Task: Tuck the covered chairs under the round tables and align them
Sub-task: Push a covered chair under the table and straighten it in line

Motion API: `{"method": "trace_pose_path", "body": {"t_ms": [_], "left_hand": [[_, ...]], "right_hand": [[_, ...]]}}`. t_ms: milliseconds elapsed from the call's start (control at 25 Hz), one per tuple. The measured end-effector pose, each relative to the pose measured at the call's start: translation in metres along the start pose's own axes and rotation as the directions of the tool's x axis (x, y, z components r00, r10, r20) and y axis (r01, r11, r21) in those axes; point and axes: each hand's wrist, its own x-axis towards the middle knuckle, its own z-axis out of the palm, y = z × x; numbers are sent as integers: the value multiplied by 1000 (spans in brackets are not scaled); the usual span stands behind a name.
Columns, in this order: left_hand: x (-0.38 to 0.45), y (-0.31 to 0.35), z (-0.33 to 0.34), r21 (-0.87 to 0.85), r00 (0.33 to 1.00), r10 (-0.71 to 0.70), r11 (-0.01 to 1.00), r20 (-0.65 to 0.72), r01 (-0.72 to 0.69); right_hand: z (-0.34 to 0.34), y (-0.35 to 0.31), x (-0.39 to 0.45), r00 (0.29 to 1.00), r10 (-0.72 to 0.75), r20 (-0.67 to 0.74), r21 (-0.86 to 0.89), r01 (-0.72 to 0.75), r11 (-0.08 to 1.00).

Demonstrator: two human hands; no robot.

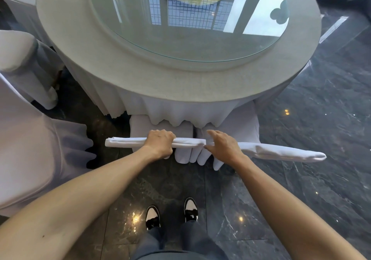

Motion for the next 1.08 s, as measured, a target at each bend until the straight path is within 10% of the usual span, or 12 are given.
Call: {"method": "trace_pose_path", "body": {"t_ms": [360, 560, 1080], "left_hand": [[10, 29, 4, 14, 999, 35, 999, 16, -35], [-4, 22, -2, -103, 1000, 25, 994, 6, -24], [-137, -199, -30, -224, 965, -228, 955, -134, 194]], "right_hand": [[-16, 68, -34, 975, 214, 56, -396, -175, 901], [-23, 54, -17, 975, 127, 182, -317, -64, 946], [-29, -238, 78, 937, -261, 234, -240, 316, 918]]}}
